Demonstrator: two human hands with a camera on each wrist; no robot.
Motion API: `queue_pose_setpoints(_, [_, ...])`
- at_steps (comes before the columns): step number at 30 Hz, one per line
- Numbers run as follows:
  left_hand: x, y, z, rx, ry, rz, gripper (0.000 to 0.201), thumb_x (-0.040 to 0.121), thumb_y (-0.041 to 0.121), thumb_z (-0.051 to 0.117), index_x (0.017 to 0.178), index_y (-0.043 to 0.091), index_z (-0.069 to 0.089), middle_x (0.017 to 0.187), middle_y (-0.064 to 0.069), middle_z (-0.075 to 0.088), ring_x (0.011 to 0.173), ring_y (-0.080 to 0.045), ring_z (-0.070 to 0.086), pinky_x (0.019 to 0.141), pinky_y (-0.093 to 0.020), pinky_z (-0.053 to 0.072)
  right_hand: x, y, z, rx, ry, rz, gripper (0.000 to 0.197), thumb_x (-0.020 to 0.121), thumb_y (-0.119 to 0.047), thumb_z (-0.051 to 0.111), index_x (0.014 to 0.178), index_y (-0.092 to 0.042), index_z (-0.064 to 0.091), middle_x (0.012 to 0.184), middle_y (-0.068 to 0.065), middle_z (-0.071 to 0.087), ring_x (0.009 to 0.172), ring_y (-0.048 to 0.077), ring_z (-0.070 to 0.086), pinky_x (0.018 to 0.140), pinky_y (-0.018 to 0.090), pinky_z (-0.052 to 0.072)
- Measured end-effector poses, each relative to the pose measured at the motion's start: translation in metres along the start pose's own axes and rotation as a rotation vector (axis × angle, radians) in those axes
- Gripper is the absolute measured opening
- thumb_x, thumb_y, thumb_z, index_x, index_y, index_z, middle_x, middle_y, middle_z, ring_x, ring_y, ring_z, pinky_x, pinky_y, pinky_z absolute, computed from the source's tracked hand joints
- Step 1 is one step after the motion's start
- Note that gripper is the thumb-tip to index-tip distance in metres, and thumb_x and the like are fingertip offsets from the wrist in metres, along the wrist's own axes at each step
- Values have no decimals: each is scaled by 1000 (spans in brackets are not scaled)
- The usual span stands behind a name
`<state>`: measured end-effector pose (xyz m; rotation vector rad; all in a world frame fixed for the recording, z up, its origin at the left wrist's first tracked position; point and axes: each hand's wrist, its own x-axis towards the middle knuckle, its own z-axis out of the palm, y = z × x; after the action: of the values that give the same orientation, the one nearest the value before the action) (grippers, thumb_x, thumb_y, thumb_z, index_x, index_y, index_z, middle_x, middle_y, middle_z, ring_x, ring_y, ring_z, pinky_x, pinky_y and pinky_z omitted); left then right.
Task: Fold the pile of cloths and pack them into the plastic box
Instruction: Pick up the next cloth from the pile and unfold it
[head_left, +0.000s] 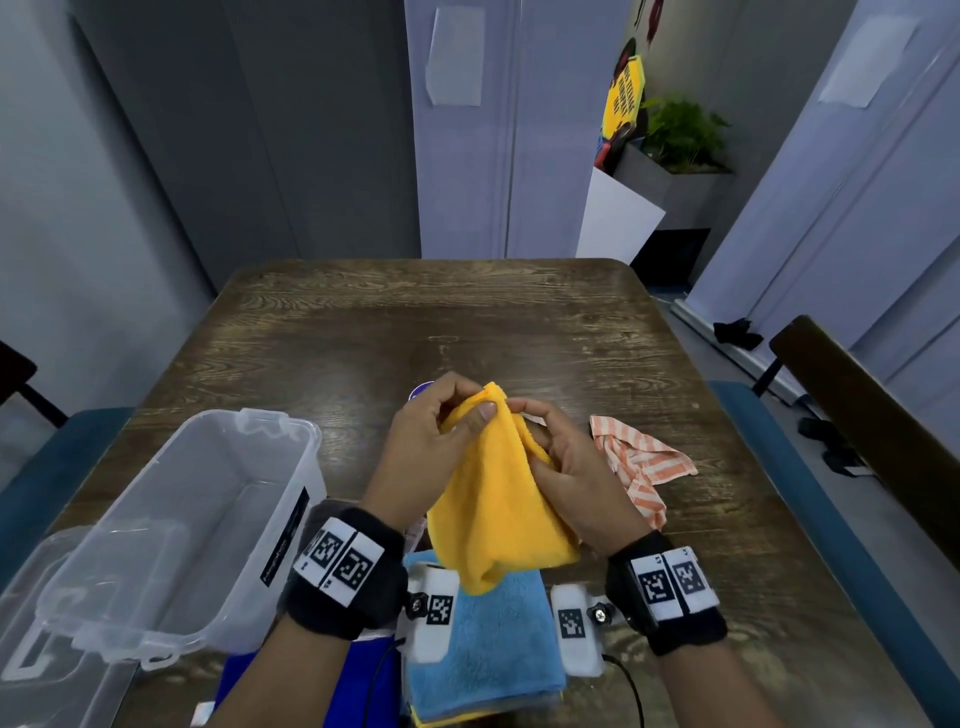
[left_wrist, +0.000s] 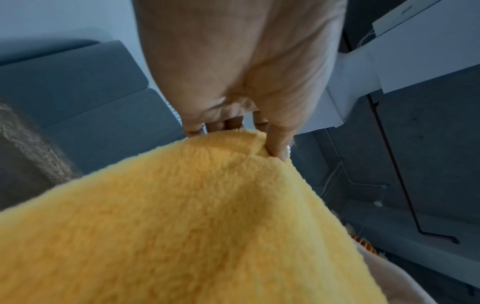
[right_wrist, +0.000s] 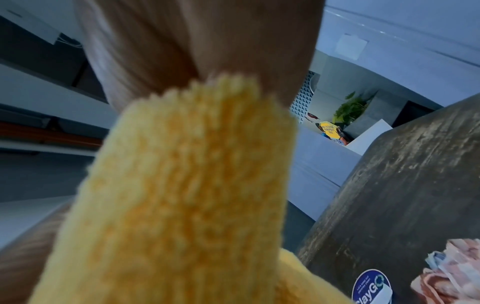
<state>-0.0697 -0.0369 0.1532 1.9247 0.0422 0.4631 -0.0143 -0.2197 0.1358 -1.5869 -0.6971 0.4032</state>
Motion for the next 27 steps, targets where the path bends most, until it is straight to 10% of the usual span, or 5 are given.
queue_pose_setpoints(7, [1,1,6,41,138,4,12,96,39,61,107,35,63,89,13,61,83,-2,56,68,-8,41,-1,-4,0,-38,-2,-19,44,101,1,51,137,-23,48,122,2,69,109,19,66,92,38,55])
queue_pose_setpoints(12, [6,-4,2,61,-32,-83,35,98,53,48,125,36,61,104,16,66,96,3,60,77,-15,44,0,-8,-4,-70,-22,-42,44,101,2,50,138,-22,48,129,-4,66,119,14,63,98,33,53])
queue_pose_setpoints(16, [6,-2,0,93,-79,-80,32,98,51,44,109,27,63,88,9,64,82,6,58,68,-8,41,3,-11,-5,-98,-44,-43,44,101,0,50,137,-25,49,130,-9,65,120,10,62,99,30,52])
queue_pose_setpoints(22, [9,1,3,64,207,8,21,99,42,53,86,25,57,74,9,55,68,1,52,60,-12,37,6,-16,0,-53,-32,-80,39,104,-12,52,141,-24,46,135,-9,61,125,11,58,101,30,49])
queue_pose_setpoints(27, [19,4,-4,165,370,121,15,96,48,59,96,33,58,113,11,44,109,-4,48,91,-26,41,7,-1,-3,30,16,59,82,81,-41,81,145,-39,32,133,-1,62,119,14,63,97,37,55])
